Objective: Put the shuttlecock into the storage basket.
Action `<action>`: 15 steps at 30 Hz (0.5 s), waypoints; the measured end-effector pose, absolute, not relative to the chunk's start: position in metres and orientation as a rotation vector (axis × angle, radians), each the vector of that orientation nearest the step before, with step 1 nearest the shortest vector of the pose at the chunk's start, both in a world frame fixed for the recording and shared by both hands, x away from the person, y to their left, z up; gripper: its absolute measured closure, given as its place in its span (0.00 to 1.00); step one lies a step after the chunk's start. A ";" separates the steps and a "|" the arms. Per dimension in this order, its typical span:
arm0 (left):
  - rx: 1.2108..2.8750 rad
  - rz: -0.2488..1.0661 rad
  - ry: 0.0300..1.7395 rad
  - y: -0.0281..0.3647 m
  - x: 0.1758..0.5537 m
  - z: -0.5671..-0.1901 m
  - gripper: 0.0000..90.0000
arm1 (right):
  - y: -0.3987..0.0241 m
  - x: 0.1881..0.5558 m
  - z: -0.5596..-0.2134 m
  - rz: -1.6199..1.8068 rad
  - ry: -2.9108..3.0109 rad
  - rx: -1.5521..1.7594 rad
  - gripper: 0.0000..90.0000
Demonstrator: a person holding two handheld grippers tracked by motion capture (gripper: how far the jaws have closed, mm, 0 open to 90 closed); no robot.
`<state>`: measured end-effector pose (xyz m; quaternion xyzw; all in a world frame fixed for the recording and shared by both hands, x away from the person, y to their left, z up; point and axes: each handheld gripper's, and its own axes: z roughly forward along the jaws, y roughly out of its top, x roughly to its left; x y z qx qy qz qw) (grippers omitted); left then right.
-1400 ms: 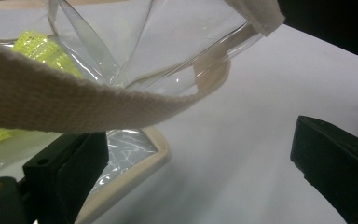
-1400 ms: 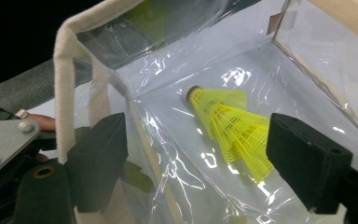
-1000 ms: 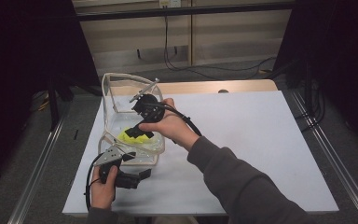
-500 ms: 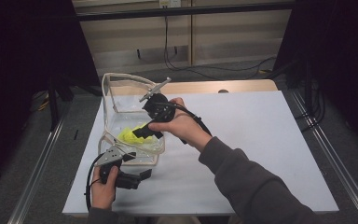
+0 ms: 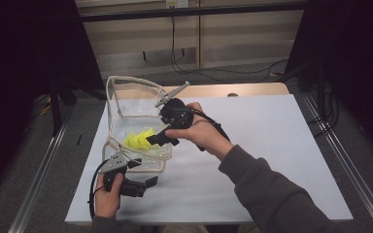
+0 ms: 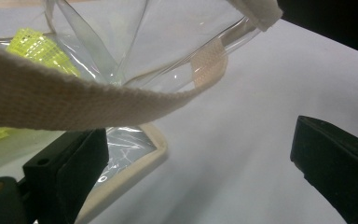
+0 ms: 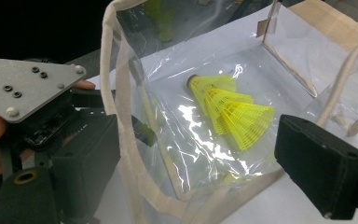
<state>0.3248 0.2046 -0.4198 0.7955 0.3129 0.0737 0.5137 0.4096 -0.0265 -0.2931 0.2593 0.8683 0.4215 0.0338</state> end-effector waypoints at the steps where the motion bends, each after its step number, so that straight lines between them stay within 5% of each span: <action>1: 1.911 0.177 0.753 0.204 0.325 -0.420 0.05 | -0.029 0.409 -0.292 1.303 2.671 0.799 0.16; 15: 1.923 0.172 0.750 0.203 0.325 -0.421 0.05 | -0.057 0.405 -0.294 1.319 2.636 0.818 0.16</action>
